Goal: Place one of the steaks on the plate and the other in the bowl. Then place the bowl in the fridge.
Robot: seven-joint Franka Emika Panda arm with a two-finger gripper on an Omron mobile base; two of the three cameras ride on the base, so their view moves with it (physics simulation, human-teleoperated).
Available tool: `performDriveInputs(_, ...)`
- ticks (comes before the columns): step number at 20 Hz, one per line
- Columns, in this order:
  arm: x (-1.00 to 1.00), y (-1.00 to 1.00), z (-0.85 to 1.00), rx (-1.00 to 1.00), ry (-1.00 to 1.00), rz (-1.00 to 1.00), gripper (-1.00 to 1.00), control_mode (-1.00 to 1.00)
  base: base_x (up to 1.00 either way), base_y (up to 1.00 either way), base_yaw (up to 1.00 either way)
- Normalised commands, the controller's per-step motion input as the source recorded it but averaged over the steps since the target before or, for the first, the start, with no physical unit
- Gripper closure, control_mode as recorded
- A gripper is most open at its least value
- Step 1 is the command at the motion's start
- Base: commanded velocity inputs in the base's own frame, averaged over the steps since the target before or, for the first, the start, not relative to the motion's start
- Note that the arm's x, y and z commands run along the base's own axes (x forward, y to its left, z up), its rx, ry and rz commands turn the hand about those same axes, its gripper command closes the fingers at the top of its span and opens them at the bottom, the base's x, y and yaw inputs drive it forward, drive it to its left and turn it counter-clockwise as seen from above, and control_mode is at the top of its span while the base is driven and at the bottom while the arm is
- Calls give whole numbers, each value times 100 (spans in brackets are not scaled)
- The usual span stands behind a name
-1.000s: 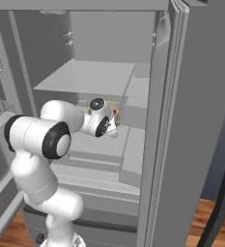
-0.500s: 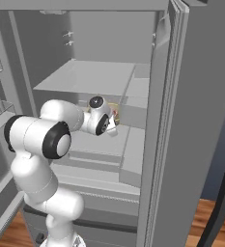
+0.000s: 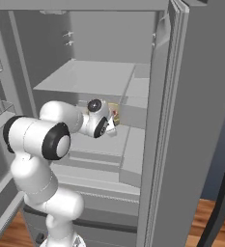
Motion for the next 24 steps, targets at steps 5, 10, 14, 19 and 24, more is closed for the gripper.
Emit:
performDriveInputs(5, -27, -19, 50, 0, -14, 0, -100, -100, 0, 0, 0)
performDriveInputs(10, -39, -3, 38, 0, -17, 0, -100, -100, 0, 0, 0)
performDriveInputs(14, -44, 0, 11, 0, -8, 0, -100, -100, 0, 0, 0)
performDriveInputs(19, -46, 0, 34, 0, -1, 0, -100, -100, 0, 0, 0)
performDriveInputs(24, -61, 0, 54, 0, 7, 0, -100, -100, 0, 0, 0)
